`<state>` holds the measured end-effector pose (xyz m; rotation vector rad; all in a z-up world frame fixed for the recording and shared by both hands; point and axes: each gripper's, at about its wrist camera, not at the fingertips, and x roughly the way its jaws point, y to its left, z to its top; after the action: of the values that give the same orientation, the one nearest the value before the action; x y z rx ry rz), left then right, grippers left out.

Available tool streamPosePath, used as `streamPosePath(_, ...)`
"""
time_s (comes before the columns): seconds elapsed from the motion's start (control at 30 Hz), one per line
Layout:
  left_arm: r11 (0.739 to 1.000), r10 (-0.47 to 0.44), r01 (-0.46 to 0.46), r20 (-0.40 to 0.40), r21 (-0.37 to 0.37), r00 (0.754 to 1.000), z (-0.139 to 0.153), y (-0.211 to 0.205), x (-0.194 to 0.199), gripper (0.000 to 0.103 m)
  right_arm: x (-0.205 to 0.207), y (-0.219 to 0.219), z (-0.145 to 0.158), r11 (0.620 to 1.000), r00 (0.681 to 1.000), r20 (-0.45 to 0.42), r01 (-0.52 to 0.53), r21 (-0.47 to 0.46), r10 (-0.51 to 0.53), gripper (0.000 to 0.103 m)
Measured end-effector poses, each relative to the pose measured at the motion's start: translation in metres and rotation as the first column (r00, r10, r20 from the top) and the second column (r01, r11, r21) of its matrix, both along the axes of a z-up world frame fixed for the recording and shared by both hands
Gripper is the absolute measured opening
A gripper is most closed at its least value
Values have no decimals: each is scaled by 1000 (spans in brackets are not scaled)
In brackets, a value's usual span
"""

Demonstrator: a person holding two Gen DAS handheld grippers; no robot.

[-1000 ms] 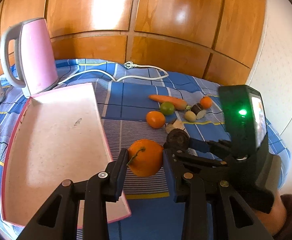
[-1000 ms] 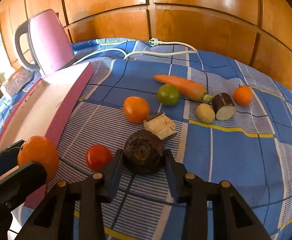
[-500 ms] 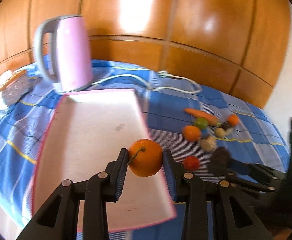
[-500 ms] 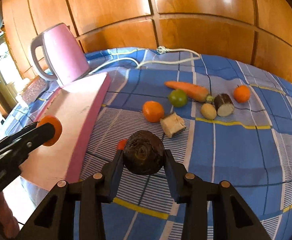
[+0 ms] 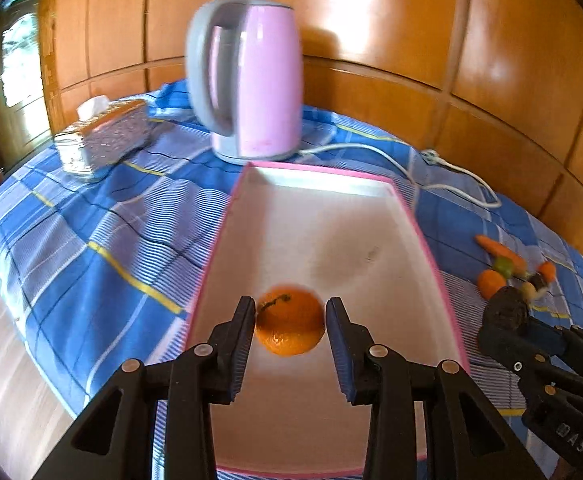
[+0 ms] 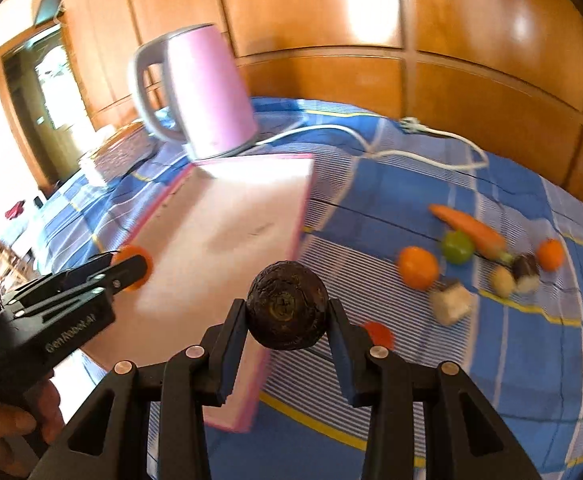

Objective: Organize fruits
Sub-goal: 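Carry the orange into the tray and open the left tool while the right tool grasps the beet, then lower the dark beet into the tray and open the right tool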

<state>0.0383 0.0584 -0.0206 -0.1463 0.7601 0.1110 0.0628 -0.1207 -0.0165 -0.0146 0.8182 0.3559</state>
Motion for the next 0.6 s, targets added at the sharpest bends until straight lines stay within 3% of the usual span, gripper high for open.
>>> streamPosePath(0.03, 1000, 5, -5, 4, 4, 1000, 1, 2, 0, 38, 3, 6, 0, 1000, 1000, -7, -16, 5, 16, 40)
streamPosePath(0.1, 1000, 28, -28, 15, 8, 1000, 3, 7, -2, 51, 10, 17, 0, 999, 999, -16, -37, 10, 37, 40)
streamPosePath(0.17, 998, 56, -56, 32, 0, 998, 7, 12, -4, 58, 17, 29, 0, 999, 998, -21, -51, 12, 52, 40)
streamPosePath(0.6, 995, 98, -100, 104, 7, 990, 30, 23, -18, 58, 14, 46, -3, 998, 998, -27, -50, 31, 50, 43)
